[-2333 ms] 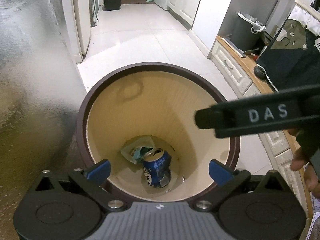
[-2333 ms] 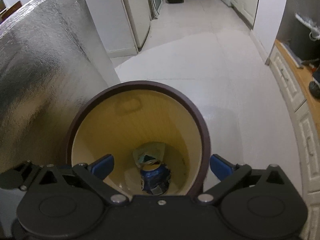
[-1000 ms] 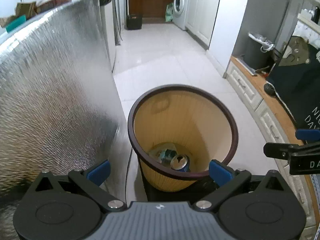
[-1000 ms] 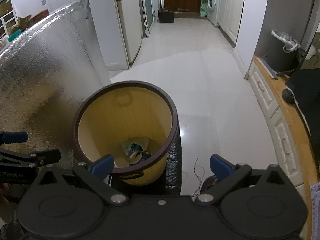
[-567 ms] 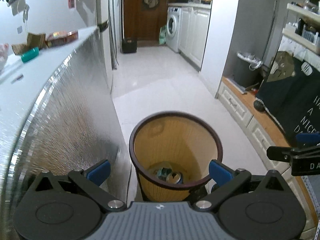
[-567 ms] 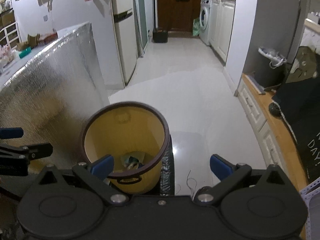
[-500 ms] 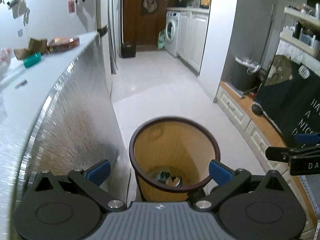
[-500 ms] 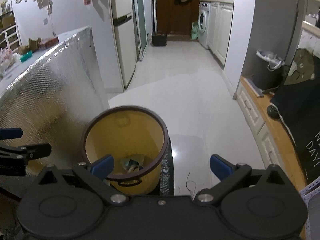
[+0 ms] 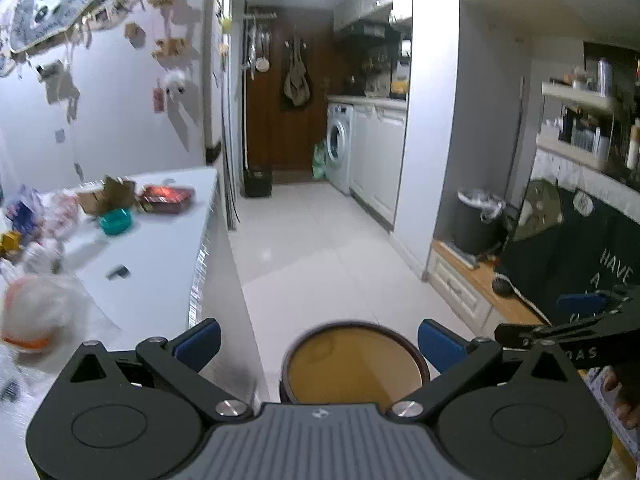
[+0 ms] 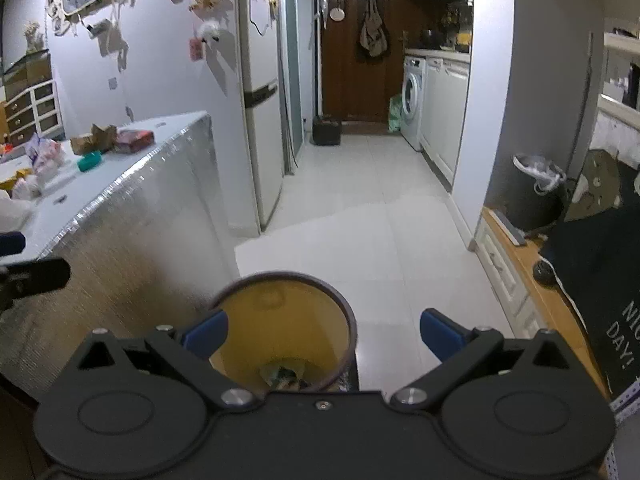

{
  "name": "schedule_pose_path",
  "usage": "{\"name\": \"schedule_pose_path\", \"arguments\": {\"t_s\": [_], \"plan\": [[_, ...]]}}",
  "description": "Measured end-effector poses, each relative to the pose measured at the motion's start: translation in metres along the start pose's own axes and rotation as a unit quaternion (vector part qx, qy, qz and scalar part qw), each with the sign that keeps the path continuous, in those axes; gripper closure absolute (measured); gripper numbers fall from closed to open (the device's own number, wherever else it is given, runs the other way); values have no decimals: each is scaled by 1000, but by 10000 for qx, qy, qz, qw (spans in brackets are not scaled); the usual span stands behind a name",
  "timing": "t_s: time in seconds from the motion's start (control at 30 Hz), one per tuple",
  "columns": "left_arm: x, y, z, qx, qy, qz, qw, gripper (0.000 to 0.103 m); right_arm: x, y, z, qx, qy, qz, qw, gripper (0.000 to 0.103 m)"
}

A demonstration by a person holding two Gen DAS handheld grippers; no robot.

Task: Collect trash
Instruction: 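Withdraw both open grippers from the bin back toward the table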

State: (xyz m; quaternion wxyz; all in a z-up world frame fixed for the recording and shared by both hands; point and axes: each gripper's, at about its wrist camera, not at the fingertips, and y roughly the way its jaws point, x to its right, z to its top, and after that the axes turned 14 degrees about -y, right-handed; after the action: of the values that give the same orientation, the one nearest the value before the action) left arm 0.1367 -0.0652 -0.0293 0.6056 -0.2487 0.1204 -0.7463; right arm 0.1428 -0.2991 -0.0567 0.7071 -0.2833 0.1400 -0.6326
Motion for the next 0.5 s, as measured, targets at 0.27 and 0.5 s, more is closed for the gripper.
{"name": "schedule_pose_path", "arguments": {"t_s": [0.27, 0.5], "plan": [[-25, -29, 18, 464, -10, 230, 9987, 0, -38, -10, 25, 475, -186, 171, 9986, 0], [-64, -48, 32, 791, -7, 420, 9960, 0, -82, -5, 51, 754, -360, 481, 9953, 0]]}}
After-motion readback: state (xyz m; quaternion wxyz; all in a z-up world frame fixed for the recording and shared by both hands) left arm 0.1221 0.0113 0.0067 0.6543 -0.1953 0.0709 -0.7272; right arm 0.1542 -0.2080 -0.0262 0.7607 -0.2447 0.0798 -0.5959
